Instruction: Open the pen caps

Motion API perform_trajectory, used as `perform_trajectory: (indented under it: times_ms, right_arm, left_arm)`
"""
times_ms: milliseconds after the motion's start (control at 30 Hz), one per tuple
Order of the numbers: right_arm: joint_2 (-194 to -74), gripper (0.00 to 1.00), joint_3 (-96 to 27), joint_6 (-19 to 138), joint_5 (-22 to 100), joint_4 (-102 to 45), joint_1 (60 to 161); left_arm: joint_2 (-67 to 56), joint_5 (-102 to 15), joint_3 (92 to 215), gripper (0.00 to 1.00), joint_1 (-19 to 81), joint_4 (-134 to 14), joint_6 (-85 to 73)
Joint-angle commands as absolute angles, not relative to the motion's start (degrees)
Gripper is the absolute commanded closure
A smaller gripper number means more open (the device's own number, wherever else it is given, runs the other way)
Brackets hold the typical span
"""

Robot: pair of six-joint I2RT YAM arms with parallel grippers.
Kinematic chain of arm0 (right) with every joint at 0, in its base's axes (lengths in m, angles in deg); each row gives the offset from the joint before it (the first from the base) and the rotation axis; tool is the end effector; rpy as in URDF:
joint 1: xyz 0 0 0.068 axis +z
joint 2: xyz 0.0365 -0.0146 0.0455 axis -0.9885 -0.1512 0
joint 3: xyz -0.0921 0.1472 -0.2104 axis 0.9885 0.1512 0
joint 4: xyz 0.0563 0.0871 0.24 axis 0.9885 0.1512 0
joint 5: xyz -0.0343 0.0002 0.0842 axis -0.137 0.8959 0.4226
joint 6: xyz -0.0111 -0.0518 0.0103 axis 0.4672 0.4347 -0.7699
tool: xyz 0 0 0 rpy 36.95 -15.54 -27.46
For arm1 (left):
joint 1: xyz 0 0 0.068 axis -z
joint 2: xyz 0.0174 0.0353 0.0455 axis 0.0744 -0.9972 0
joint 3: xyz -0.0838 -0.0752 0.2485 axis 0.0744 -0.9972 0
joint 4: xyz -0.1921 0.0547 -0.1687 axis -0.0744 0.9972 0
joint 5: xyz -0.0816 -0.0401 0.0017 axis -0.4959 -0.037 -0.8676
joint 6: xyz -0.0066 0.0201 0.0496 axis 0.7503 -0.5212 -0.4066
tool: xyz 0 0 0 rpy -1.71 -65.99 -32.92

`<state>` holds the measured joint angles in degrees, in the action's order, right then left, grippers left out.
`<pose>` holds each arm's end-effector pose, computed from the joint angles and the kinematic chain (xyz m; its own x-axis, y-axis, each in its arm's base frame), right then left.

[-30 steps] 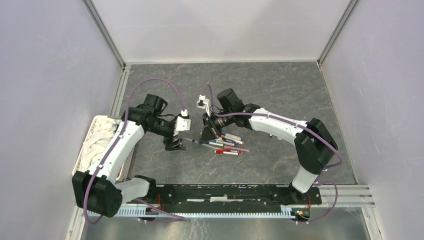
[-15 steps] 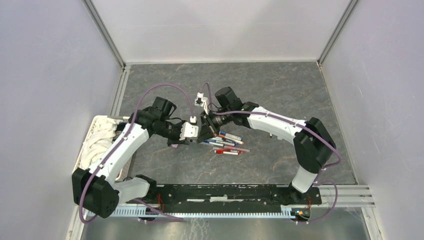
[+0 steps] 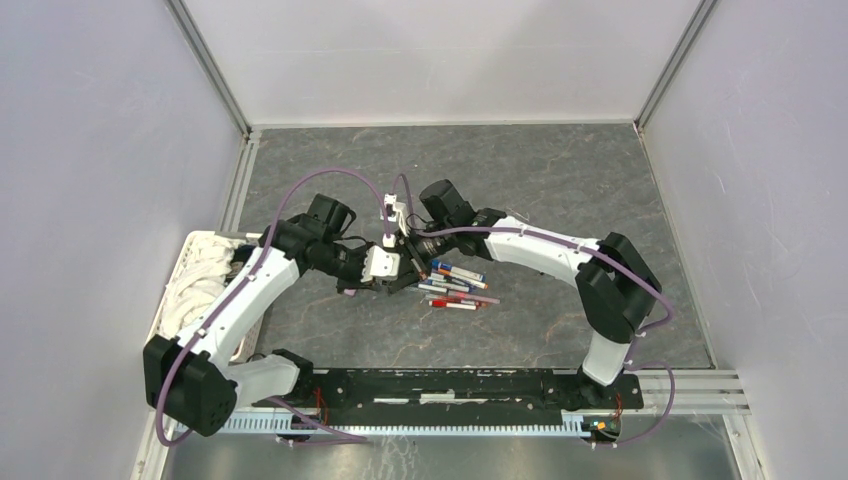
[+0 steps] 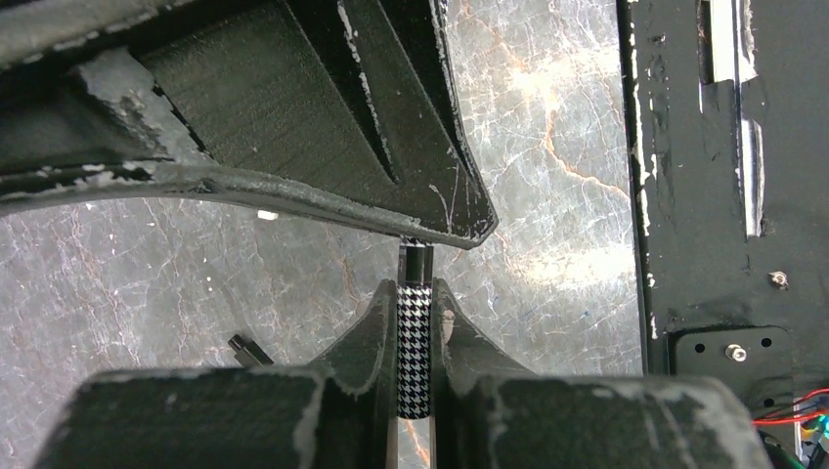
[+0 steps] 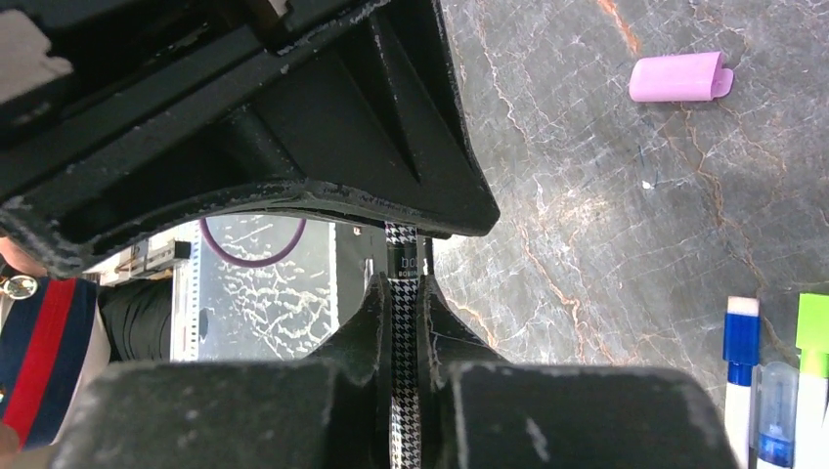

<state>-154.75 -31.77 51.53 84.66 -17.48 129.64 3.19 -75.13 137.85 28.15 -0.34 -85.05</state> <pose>0.2384 0.3107 0.2441 -0.6352 -0.4822 -0.6033 -0.7159 0.0745 0.6942 0.1793 -0.1043 0.2757 0.1615 0.7030 -0.6926 0.9869 -0.1169 0.1115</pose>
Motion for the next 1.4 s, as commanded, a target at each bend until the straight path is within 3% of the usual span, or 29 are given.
perform_trajectory:
  times_ms: [0,233,600,967,1167,1367]
  right_arm:
    - [-153.90,1.00,-32.21,51.85,86.86,-18.16,129.87]
    - [-147.30,1.00,-21.27,54.07,87.48,-18.90,127.57]
    - [-138.73,1.00,-12.46,57.11,83.40,-16.23,120.83]
    - [-124.94,1.00,-5.95,56.35,42.00,-13.84,105.41]
    - [-124.41,1.00,-3.40,56.55,32.70,-16.36,101.05]
    - [-127.24,1.00,-0.58,55.86,26.18,-21.13,99.00]
  left_arm:
    - [3.92,-74.82,140.06,0.98,28.28,-1.34,-84.47]
    - [3.25,-68.85,141.80,0.98,27.66,2.87,-89.57]
    - [-0.12,-69.98,144.41,0.98,15.87,6.94,-97.17]
    - [-7.67,-71.49,129.61,0.98,17.17,-23.40,-75.43]
    - [-13.99,-66.62,129.48,0.97,18.50,-30.42,-70.80]
    - [-16.91,-63.41,128.57,0.81,18.59,-32.35,-69.40]
